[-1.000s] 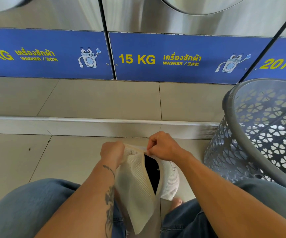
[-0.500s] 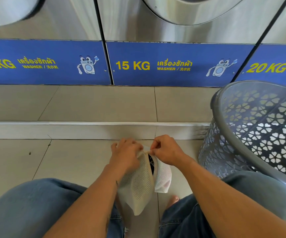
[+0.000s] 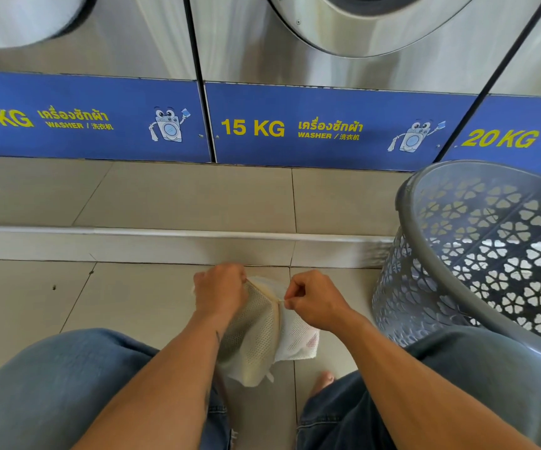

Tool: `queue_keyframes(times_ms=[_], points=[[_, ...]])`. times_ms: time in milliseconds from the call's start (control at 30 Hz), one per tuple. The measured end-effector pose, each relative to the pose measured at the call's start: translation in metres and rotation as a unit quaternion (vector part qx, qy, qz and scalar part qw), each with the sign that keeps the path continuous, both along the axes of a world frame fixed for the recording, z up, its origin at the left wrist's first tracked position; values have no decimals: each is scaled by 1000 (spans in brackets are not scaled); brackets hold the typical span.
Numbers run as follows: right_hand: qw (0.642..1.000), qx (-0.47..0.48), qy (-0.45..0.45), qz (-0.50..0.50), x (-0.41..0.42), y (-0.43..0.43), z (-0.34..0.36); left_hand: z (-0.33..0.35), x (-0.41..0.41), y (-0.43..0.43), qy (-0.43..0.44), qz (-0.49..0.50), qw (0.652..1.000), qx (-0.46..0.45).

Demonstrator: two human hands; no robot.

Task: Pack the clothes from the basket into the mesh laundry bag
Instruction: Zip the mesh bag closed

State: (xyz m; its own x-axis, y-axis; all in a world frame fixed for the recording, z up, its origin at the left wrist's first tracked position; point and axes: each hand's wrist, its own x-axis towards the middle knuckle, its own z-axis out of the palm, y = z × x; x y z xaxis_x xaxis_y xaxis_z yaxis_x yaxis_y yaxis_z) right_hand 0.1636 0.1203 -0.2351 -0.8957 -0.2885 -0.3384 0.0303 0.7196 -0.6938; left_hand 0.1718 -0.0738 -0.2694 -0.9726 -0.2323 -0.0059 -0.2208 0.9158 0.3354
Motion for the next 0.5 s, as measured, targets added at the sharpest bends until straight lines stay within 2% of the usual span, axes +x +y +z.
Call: queue_keyframes(times_ms=[167, 267, 367, 433, 500], points=[[1000, 15, -7, -5, 5, 8, -5, 3, 0, -15, 1, 82, 997, 10], [1000, 23, -12, -9, 8, 10, -7, 2, 4, -16, -13, 76, 997, -24], [999, 27, -11, -18, 8, 13, -9, 3, 14, 1, -9, -42, 998, -46], [999, 26, -5, -29, 8, 14, -9, 8, 19, 20, -18, -154, 987, -36], [999, 22, -1, -32, 9, 13, -8, 9, 23, 36, -47, -225, 972, -48]])
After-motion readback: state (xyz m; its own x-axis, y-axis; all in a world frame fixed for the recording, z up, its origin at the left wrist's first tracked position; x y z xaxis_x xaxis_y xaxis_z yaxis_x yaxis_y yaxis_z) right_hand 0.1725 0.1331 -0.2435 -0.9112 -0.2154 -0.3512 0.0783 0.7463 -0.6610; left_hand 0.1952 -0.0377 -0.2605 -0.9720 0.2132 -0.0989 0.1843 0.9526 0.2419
